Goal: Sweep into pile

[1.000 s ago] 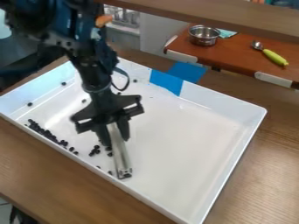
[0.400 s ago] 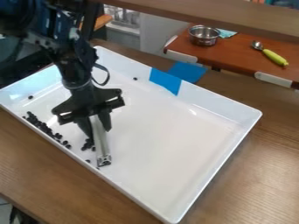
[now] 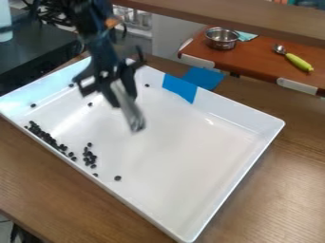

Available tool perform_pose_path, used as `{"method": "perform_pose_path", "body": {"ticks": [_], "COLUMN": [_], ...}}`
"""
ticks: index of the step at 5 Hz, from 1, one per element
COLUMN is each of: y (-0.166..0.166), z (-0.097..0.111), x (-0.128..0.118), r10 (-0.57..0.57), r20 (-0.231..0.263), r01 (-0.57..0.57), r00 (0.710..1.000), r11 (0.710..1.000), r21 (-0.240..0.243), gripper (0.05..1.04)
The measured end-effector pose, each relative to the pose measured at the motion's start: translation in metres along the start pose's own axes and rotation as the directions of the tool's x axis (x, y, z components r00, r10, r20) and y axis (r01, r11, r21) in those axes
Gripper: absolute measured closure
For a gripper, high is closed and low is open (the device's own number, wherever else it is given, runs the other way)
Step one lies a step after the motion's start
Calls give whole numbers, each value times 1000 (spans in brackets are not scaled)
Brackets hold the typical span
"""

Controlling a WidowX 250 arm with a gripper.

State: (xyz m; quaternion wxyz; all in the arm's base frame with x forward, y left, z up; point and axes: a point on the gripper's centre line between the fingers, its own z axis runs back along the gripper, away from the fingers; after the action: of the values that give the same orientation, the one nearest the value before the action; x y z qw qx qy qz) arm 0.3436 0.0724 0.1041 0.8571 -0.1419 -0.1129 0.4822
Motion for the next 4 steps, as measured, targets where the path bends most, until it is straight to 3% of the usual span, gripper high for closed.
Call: {"method": "perform_pose_path", "body": {"ticks": [1, 2, 4], "y": [-26, -43, -63], "z": [8, 0, -31], "x": [26, 47, 80], "r10": [110, 209, 385], "r20": [-31, -38, 57], "r01": [-111, -212, -378], "r00": [993, 977, 921], "r11": [992, 972, 920], "r21": [-67, -105, -101], "gripper": [718, 718, 718]}}
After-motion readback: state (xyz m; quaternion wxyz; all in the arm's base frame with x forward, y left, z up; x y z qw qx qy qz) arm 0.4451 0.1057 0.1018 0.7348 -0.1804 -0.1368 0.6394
